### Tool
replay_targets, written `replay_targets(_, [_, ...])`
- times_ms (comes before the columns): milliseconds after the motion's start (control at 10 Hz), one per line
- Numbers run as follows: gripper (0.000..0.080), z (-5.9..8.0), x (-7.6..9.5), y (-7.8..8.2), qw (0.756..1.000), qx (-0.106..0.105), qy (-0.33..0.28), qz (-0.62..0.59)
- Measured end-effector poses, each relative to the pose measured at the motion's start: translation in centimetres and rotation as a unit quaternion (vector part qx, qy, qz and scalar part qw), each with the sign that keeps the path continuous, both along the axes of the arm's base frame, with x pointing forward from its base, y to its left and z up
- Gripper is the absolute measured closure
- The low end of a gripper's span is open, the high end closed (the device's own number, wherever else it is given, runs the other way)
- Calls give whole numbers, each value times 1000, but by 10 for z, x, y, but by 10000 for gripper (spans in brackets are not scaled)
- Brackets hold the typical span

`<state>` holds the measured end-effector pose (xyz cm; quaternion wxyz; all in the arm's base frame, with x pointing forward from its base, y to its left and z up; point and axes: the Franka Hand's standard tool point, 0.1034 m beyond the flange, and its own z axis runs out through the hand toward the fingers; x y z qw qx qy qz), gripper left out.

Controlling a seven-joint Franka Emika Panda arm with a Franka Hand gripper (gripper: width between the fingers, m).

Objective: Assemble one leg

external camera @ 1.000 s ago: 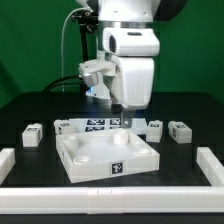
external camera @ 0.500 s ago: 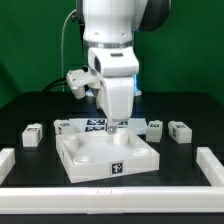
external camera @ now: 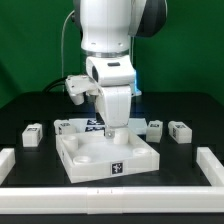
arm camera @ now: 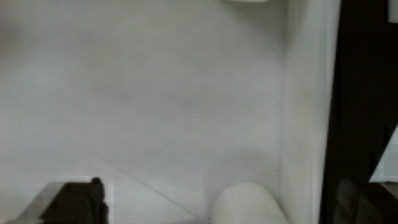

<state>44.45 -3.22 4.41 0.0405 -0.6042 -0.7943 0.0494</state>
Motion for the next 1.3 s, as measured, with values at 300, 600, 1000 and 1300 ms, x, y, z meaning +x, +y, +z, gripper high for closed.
replay_targets(300, [150, -21, -26, -13, 1000, 9, 28, 5])
replay_targets(600, [150, -33, -34, -14, 999, 13, 42, 4])
replay_targets(1000, [384, -29, -31, -14, 999, 9, 38, -11])
replay_targets(1300, [564, -30, -32, -14, 999, 9, 39, -12])
